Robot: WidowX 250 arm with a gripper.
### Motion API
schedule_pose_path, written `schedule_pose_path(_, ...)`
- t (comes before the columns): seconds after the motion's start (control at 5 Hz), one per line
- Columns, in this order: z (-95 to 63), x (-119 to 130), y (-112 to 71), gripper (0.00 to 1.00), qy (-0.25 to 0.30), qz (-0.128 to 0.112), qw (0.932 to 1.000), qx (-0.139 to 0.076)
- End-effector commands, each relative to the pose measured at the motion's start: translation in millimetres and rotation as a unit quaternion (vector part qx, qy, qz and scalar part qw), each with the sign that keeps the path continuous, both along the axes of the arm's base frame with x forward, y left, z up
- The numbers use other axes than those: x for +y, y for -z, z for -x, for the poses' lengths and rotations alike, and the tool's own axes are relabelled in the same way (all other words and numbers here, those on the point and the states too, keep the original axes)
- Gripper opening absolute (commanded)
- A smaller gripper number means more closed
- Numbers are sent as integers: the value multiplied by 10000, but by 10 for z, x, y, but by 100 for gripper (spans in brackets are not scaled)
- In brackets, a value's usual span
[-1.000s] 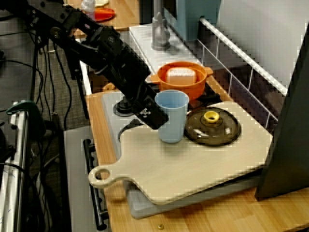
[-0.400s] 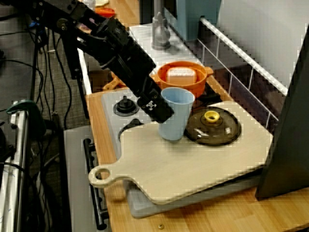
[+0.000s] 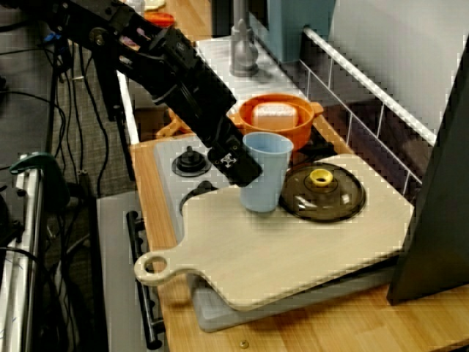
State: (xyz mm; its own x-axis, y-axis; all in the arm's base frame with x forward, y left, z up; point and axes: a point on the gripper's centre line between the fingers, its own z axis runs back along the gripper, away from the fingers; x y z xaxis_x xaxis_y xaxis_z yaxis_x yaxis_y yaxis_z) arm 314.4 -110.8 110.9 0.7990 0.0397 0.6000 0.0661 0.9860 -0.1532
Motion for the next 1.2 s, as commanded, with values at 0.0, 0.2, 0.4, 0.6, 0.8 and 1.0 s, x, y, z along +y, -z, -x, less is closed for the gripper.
schedule_pose_path(0.0, 29, 90, -289, 100, 130, 158, 9996, -185)
schedule_pose_path(0.2, 62, 159, -362, 100, 168, 257, 9995, -96)
schedule_pose_path(0.4, 108, 219, -419, 100, 166, 311, 9993, -106)
schedule_pose_path(0.6, 160, 270, -468, 100, 164, 362, 9992, -92)
schedule_pose_path(0.8, 166, 326, -505, 100, 107, 424, 9990, -30)
schedule_pose_path(1.0, 119, 367, -520, 100, 58, 440, 9990, 11)
